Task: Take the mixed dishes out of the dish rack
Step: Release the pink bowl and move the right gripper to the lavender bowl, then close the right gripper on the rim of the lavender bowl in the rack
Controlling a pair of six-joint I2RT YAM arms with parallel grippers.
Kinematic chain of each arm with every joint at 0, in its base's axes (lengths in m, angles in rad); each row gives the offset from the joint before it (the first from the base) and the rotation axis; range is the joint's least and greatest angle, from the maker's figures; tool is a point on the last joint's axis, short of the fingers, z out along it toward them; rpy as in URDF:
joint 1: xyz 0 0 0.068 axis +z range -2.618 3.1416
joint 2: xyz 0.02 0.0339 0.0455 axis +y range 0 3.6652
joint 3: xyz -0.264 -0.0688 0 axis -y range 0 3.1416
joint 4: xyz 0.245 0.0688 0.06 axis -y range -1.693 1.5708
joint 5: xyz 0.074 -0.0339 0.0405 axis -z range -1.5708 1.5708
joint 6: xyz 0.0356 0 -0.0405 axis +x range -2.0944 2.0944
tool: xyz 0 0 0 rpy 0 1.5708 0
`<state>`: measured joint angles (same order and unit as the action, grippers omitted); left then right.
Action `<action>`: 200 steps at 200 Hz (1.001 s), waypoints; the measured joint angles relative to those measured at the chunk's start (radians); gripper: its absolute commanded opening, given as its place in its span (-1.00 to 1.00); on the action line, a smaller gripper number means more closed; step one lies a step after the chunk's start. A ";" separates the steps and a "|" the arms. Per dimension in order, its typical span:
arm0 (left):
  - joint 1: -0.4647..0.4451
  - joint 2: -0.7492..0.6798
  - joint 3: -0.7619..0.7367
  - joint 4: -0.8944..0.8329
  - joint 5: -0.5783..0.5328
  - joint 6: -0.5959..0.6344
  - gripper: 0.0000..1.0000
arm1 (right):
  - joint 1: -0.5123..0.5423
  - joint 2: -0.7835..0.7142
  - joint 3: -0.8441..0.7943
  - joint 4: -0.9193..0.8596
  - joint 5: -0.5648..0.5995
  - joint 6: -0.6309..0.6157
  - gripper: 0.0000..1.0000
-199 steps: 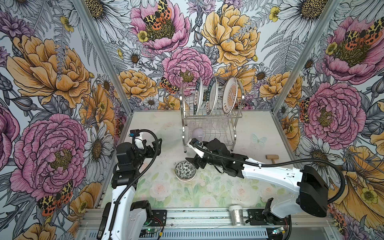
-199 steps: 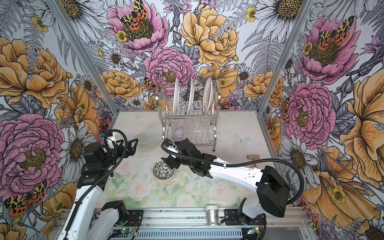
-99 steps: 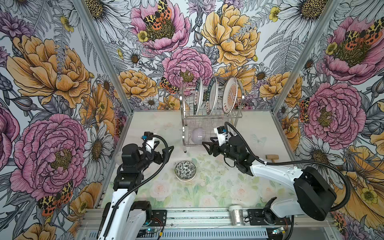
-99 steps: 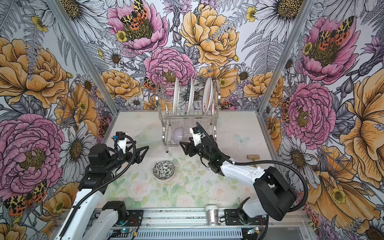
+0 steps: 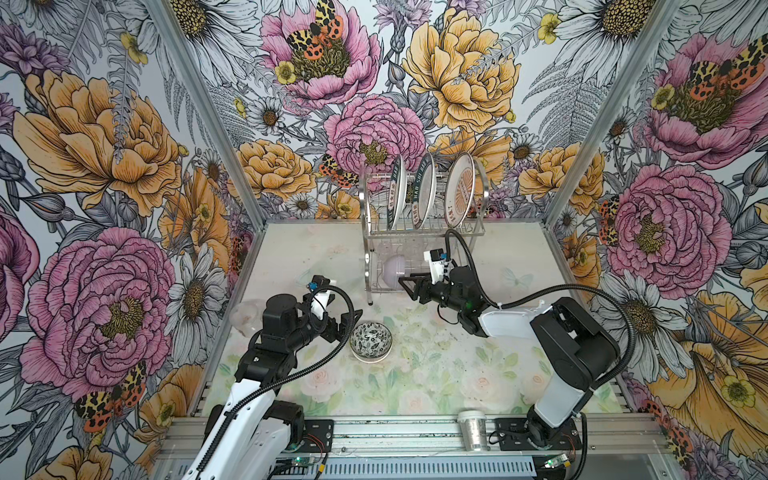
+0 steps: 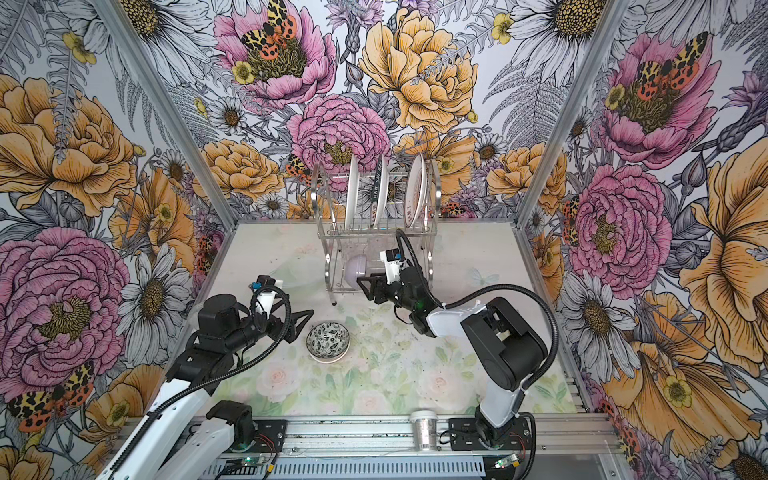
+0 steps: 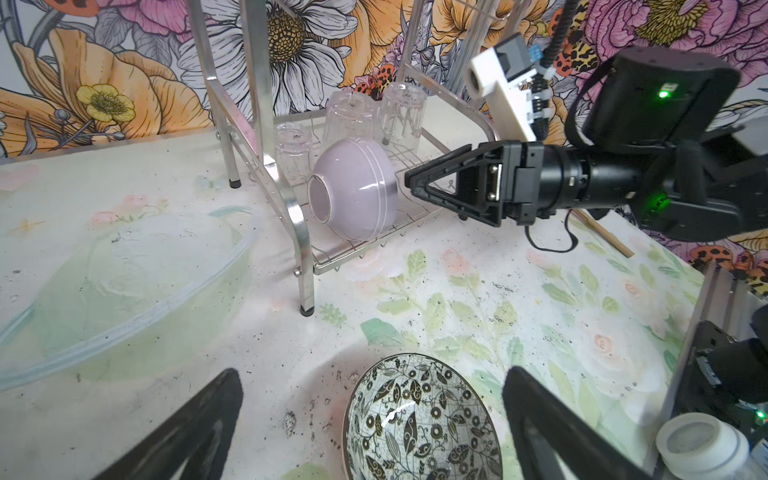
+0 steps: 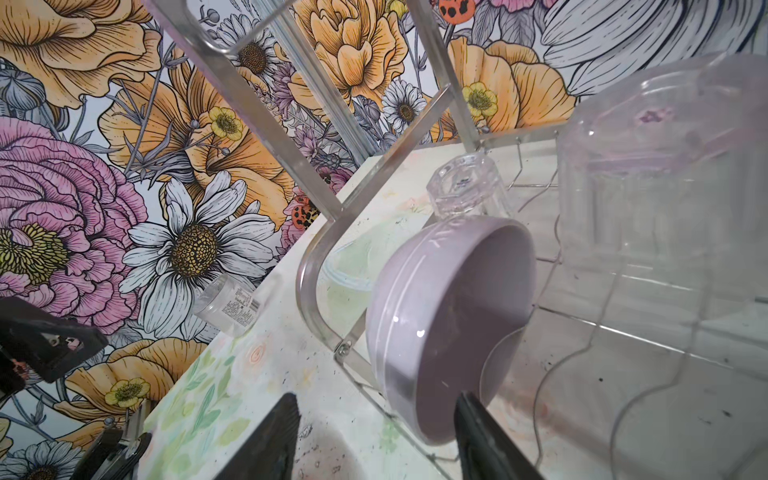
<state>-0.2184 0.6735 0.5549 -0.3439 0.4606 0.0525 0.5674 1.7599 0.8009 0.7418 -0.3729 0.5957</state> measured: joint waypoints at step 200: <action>-0.009 0.009 -0.003 -0.012 -0.050 0.011 0.98 | -0.052 0.299 0.153 0.346 -0.227 0.243 -0.53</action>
<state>-0.2272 0.6827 0.5522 -0.3561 0.4103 0.0631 0.5156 2.0594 0.9535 1.0874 -0.6003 0.8383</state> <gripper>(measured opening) 0.989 0.253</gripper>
